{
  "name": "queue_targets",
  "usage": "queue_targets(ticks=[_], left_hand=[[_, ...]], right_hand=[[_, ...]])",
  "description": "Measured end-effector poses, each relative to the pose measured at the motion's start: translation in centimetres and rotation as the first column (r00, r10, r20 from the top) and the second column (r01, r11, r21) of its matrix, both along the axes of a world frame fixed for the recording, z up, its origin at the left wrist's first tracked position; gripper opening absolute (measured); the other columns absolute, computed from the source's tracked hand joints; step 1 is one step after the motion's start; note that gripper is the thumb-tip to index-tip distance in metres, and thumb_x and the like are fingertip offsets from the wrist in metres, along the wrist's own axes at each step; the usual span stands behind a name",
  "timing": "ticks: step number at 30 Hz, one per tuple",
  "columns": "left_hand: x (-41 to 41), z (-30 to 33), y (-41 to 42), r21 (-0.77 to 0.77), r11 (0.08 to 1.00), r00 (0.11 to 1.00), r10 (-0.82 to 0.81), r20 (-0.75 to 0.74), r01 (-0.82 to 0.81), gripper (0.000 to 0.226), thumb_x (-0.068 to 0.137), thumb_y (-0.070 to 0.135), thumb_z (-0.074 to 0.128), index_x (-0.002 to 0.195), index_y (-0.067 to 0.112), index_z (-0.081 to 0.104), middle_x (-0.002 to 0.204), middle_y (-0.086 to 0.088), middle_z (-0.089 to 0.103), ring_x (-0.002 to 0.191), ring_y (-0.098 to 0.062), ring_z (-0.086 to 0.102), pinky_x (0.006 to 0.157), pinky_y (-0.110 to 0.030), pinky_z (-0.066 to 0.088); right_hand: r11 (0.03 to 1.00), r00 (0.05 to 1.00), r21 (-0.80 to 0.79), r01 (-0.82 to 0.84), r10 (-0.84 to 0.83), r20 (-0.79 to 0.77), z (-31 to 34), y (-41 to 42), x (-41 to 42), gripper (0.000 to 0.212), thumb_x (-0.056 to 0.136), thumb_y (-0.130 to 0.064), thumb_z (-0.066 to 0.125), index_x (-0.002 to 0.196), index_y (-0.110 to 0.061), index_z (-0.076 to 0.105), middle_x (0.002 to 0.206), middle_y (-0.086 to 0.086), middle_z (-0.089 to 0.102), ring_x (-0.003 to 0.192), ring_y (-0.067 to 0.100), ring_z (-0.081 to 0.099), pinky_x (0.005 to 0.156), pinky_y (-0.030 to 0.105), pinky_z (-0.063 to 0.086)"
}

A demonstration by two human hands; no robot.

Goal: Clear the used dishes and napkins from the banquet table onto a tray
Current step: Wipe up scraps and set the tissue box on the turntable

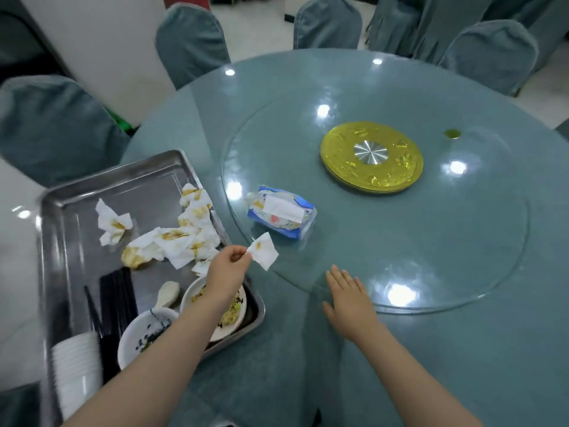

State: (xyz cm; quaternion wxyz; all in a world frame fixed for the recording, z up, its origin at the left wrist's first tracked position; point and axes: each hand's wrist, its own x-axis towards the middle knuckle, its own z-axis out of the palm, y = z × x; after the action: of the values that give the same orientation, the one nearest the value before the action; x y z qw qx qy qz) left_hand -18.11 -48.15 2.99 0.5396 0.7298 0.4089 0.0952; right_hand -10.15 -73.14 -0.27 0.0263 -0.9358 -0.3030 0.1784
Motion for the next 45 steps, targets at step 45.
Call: queue_targets(ticks=[45], left_hand=[[2.4, 0.2, 1.6, 0.421, 0.814, 0.916, -0.368, -0.159, 0.4, 0.033, 0.091, 0.018, 0.06, 0.124, 0.018, 0.058, 0.13, -0.002, 0.053, 0.124, -0.019, 0.047, 0.104, -0.032, 0.035]], right_hand=[[0.994, 0.994, 0.102, 0.049, -0.058, 0.087, 5.3, 0.5, 2.9, 0.057, 0.092, -0.025, 0.047, 0.148, -0.02, 0.034, 0.162, 0.003, 0.012, 0.148, 0.023, 0.01, 0.12, 0.039, 0.01]])
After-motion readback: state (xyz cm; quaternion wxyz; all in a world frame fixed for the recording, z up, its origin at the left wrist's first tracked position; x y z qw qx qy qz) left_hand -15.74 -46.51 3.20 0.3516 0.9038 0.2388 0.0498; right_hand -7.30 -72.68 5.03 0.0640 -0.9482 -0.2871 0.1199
